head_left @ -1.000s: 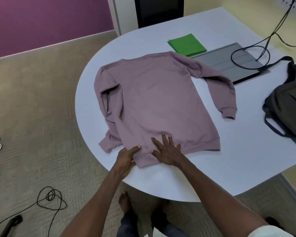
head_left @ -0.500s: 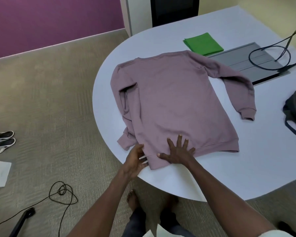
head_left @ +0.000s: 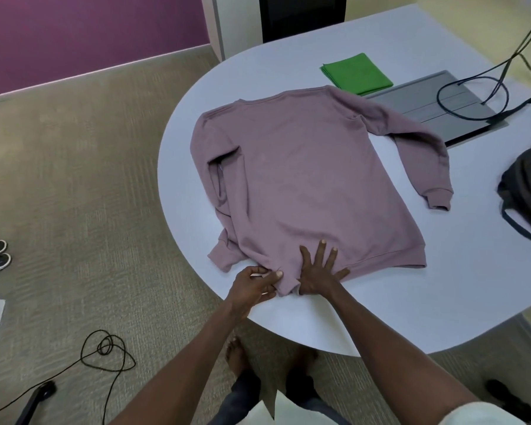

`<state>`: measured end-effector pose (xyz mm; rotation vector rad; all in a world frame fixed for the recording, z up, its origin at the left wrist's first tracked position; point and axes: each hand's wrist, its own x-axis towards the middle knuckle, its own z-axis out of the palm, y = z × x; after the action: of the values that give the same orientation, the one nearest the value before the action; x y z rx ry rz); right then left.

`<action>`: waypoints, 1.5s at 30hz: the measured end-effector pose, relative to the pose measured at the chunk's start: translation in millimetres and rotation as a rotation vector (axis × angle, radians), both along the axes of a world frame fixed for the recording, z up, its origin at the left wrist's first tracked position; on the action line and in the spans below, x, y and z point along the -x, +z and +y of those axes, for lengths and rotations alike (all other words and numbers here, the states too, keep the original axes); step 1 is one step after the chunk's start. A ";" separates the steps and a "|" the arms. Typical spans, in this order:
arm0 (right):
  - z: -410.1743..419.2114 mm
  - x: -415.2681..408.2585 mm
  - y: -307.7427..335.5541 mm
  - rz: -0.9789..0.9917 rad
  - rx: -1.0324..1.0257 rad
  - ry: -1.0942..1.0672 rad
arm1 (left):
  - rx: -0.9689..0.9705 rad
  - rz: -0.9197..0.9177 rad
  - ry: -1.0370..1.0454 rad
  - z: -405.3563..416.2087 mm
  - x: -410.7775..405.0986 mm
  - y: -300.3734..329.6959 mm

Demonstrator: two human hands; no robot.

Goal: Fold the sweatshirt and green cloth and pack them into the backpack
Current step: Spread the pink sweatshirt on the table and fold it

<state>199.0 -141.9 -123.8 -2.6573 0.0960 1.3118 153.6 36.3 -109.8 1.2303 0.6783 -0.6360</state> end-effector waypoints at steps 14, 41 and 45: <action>-2.6 6.8 -9.6 -0.020 -0.011 -0.015 | -0.308 0.053 0.073 2.5 1.3 -3.5; 23.3 -17.5 16.9 -0.052 0.135 -0.048 | -1.205 -0.528 -0.642 91.7 -47.3 -24.8; 56.4 -22.0 27.7 -0.315 0.136 -0.078 | -1.089 -0.573 -0.485 126.9 -54.8 -14.2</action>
<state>221.0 -85.5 -96.1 -2.9040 0.2511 0.8785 208.4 163.2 -124.0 2.5116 0.1882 -0.2264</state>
